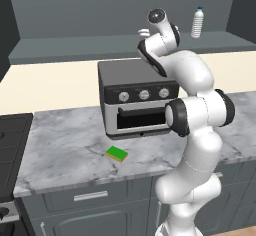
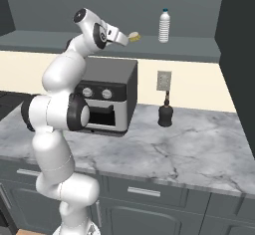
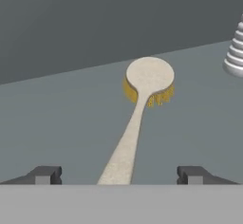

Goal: Pick the sponge and dish brush from the cabinet and place them on the counter.

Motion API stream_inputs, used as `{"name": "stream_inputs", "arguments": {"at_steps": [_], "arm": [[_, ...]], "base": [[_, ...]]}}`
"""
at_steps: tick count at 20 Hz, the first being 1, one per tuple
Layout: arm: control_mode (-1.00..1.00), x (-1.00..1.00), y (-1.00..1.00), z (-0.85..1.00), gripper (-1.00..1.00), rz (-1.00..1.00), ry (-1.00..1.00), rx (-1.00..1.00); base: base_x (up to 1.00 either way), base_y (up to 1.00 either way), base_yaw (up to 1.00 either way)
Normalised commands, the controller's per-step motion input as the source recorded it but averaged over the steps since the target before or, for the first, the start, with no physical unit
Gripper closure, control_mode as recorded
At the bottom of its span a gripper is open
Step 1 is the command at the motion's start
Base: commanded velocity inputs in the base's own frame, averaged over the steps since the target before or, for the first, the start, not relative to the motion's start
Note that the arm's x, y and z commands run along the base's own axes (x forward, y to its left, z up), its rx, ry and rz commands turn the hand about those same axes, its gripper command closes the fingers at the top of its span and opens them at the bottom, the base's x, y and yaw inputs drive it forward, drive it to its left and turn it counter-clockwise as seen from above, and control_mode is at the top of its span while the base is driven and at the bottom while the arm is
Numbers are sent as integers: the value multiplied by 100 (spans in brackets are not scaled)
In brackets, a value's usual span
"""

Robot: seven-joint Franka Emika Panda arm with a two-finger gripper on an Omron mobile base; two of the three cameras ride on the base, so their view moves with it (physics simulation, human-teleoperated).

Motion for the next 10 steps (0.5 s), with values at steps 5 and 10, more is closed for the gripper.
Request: {"name": "stream_inputs", "arguments": {"at_steps": [5, 10], "arm": [[-100, 0, -7, -7, 100, 0, -2, 1], [-100, 0, 0, 0, 100, 0, 0, 0]], "base": [[0, 0, 0], [0, 0, 0]]}}
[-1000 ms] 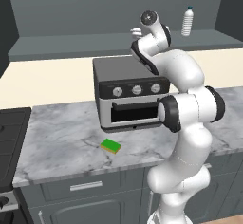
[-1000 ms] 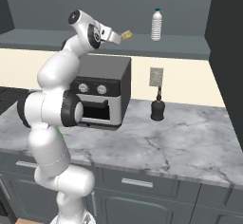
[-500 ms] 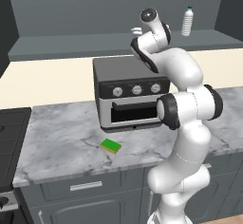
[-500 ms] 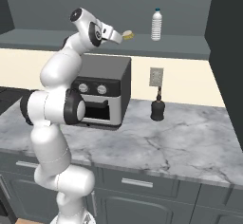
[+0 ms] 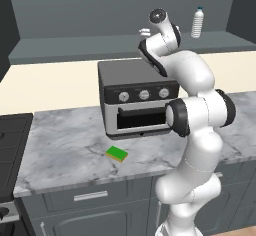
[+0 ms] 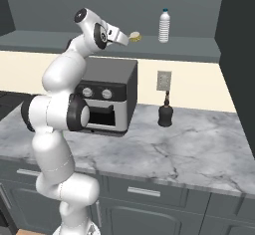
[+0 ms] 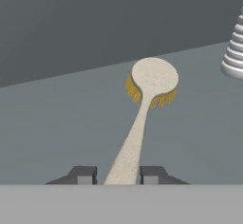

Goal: Pick the sponge and dish brush from the cabinet and place them on the counter.

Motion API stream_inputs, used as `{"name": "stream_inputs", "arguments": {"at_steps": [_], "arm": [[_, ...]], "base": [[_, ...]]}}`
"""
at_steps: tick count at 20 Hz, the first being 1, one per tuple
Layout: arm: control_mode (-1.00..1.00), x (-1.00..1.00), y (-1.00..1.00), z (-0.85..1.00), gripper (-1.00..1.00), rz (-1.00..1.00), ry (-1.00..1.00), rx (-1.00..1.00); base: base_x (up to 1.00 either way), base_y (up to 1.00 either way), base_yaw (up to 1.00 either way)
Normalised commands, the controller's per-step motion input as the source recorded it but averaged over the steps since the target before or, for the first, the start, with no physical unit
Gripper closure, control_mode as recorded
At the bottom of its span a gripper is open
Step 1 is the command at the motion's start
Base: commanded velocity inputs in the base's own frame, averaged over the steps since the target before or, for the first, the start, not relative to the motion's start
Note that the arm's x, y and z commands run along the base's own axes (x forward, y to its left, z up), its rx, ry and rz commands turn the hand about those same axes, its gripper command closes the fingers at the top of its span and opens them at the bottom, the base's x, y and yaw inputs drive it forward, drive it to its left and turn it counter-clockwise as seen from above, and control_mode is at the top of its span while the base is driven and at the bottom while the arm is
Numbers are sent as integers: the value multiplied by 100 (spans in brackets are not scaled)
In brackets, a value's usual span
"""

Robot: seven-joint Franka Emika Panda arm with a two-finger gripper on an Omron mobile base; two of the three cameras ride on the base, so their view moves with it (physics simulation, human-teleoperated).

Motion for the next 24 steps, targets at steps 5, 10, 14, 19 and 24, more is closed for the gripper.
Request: {"name": "stream_inputs", "arguments": {"at_steps": [5, 10, 14, 19, 24], "arm": [[-100, 0, 0, 0, 100, 0, 0, 0], [-100, -2, 0, 8, 100, 0, 0, 0], [-100, -24, -4, 41, 100, 0, 0, 1], [-100, -53, -12, 36, 100, 0, -1, 1], [-100, -90, -15, 19, 100, 2, -11, 0]], "base": [[0, 0, 0], [0, 0, 0], [0, 0, 0], [0, 0, 0], [0, 0, 0]]}}
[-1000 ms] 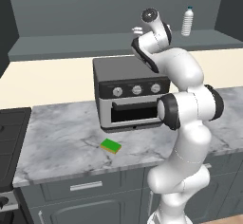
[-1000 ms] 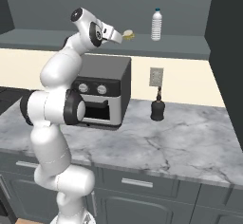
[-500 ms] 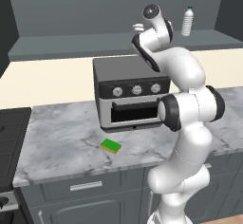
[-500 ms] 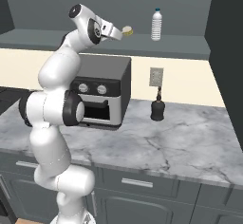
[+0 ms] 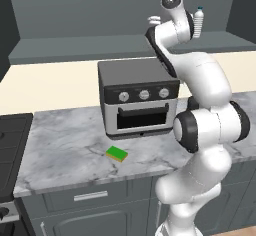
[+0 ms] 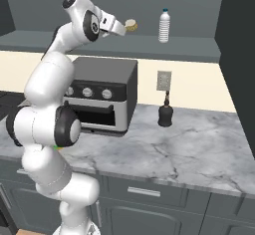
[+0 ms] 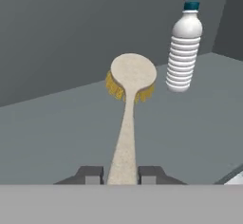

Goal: Pick the sponge and dish brush from the cabinet and place them on the counter.

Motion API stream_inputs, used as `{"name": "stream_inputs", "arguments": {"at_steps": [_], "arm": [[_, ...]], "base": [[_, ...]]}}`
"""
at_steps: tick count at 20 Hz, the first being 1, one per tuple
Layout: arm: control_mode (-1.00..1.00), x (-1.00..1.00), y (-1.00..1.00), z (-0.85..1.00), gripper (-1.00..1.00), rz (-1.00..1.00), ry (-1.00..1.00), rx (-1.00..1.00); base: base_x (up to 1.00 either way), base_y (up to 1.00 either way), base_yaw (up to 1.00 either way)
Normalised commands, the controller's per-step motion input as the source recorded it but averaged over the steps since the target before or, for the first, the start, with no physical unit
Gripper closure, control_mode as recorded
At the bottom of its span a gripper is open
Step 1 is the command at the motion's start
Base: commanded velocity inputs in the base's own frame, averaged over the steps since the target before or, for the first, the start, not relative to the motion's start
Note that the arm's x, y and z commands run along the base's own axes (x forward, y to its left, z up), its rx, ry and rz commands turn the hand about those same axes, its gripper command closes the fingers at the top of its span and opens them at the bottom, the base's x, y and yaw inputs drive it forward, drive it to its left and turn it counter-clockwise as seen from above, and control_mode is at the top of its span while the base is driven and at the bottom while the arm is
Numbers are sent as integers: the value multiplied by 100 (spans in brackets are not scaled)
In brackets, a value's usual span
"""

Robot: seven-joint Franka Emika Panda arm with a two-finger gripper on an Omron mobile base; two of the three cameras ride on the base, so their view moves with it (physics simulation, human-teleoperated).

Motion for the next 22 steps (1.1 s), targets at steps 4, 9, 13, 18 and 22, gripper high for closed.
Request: {"name": "stream_inputs", "arguments": {"at_steps": [4, 9, 13, 18, 22], "arm": [[-100, -100, -8, 12, 100, 5, -16, 1], [-100, -97, -2, 1, 100, 7, -17, 1], [-100, -93, -2, -9, 100, 10, -14, 0], [-100, -87, -10, -18, 100, 11, -11, 0], [-100, -79, -16, -28, 100, 14, -4, 0]], "base": [[0, 0, 0], [0, 0, 0], [0, 0, 0], [0, 0, 0], [0, 0, 0]]}}
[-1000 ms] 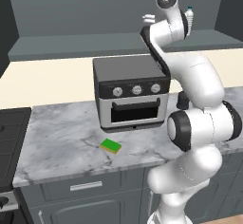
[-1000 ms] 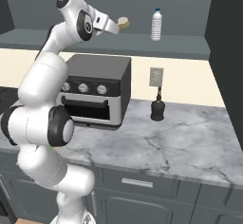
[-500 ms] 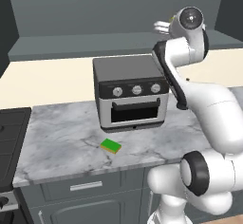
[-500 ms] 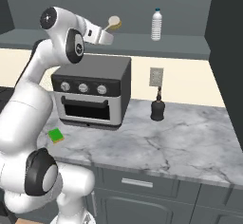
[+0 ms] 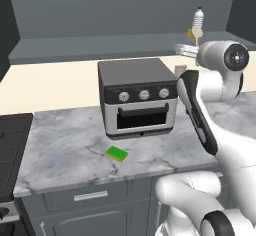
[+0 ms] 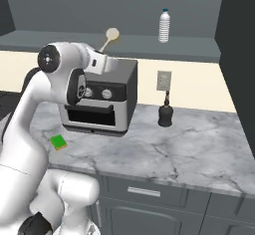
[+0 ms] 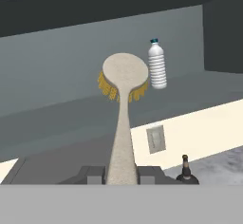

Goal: Pick the sponge and dish brush from the cabinet and place them on the counter.

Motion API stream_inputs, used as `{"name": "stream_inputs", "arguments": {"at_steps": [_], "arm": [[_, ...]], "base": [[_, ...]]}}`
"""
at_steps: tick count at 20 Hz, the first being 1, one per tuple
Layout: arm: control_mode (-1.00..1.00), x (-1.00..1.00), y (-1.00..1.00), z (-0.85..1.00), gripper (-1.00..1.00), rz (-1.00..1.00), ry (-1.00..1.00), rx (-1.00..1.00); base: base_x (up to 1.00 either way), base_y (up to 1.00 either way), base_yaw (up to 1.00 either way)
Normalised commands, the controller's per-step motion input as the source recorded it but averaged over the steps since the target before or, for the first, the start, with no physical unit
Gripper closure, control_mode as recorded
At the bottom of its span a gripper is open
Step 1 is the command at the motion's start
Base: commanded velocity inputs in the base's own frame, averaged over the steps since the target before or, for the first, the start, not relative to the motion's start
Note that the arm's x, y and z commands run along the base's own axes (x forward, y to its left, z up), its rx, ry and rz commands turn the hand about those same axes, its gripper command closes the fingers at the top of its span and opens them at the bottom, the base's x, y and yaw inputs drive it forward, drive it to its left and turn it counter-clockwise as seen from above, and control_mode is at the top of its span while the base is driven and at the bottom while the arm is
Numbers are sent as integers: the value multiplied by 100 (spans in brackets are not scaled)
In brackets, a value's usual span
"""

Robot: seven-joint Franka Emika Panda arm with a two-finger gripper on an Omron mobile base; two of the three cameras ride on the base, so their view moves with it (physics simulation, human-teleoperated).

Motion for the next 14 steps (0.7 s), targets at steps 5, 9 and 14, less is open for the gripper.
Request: {"name": "stream_inputs", "arguments": {"at_steps": [5, 9, 14], "arm": [[-100, -73, -16, -38, 100, 14, -1, 0], [-100, -55, -14, -47, 100, 14, 3, -2], [-100, -36, -11, -49, 100, 14, 7, -4]], "base": [[0, 0, 0], [0, 0, 0], [0, 0, 0]]}}
